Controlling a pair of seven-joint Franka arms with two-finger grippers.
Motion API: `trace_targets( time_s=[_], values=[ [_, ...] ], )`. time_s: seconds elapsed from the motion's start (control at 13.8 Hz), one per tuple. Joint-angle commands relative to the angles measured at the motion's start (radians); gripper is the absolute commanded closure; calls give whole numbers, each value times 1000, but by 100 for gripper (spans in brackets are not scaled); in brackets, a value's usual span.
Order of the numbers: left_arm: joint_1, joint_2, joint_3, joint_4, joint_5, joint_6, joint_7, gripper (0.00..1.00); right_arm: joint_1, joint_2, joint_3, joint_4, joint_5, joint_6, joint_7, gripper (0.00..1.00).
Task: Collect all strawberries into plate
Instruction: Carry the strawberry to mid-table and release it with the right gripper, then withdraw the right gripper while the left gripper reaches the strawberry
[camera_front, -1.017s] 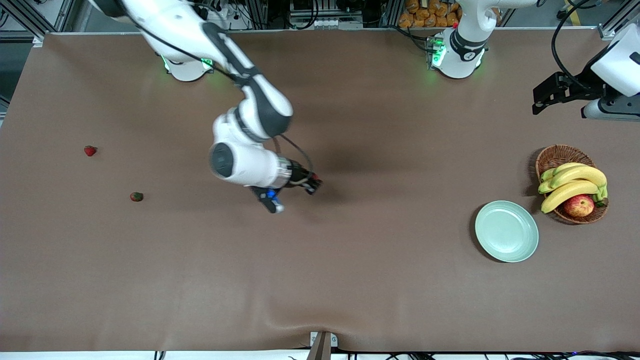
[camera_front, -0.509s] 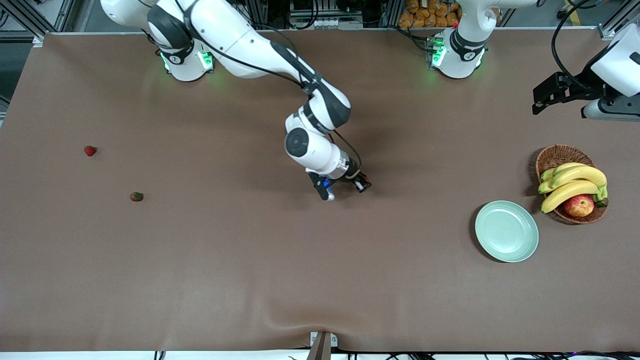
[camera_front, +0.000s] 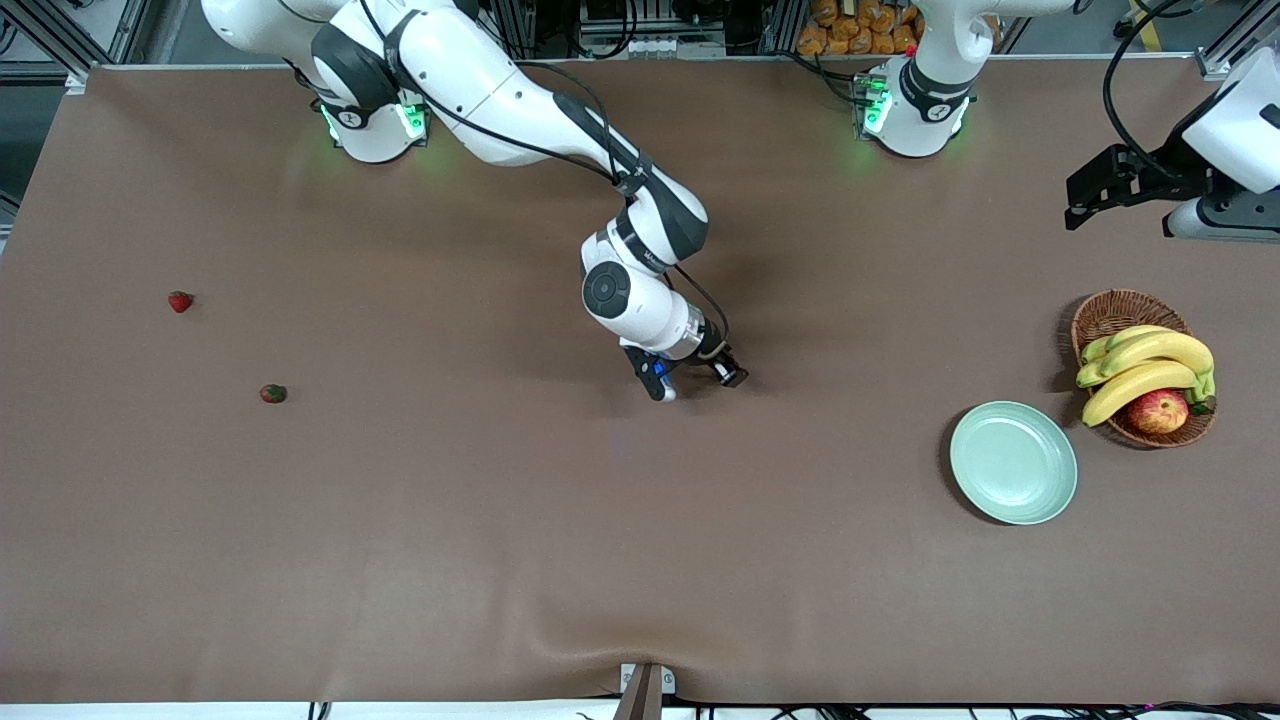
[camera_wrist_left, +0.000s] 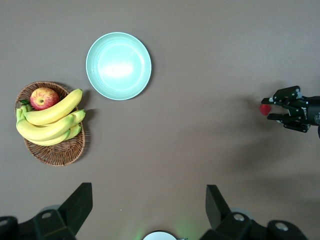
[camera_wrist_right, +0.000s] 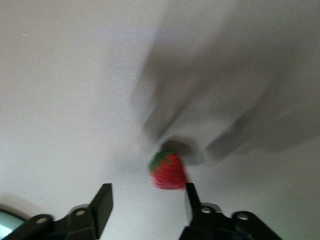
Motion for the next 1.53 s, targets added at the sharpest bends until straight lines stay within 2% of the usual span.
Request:
trace_targets(
  time_s=[0.0,0.22,0.36,0.51,0.65,0.8,1.09,1.16,1.31,1.45],
  values=[
    [-5,-2,8,5,-6,6,21,0,-16,-42,-22,31,-3,-76,20,0],
    [-7,-2,8,5,-6,7,21,0,-116,-104,-71,65,2,-371,19,0],
    [-5,0,8,5,-6,7,21,0,-181,-119,-80,111,-7,-480,16,0],
    [-5,0,8,5,-6,8,21,0,-221,-164,-108,111,-65,-541,11,0],
    [-5,0,8,4,-6,7,21,0,-241,-208,-140,111,-183,-606,-1,0],
    [-7,0,8,5,-8,6,21,0,-284,-259,-145,93,-278,-639,-166,0],
    [-28,15,-3,5,-12,8,21,0,-437,-285,-148,79,-293,-791,-663,0],
    [-37,49,-18,7,-12,8,12,0,-472,-293,-154,77,-315,-811,-754,0],
    [-74,102,-60,4,-2,10,-3,0,-520,-329,-160,9,-425,-828,-935,0],
    [-131,187,-81,5,-14,11,-5,0,-549,-390,-162,-108,-466,-818,-1032,0]
  ],
)
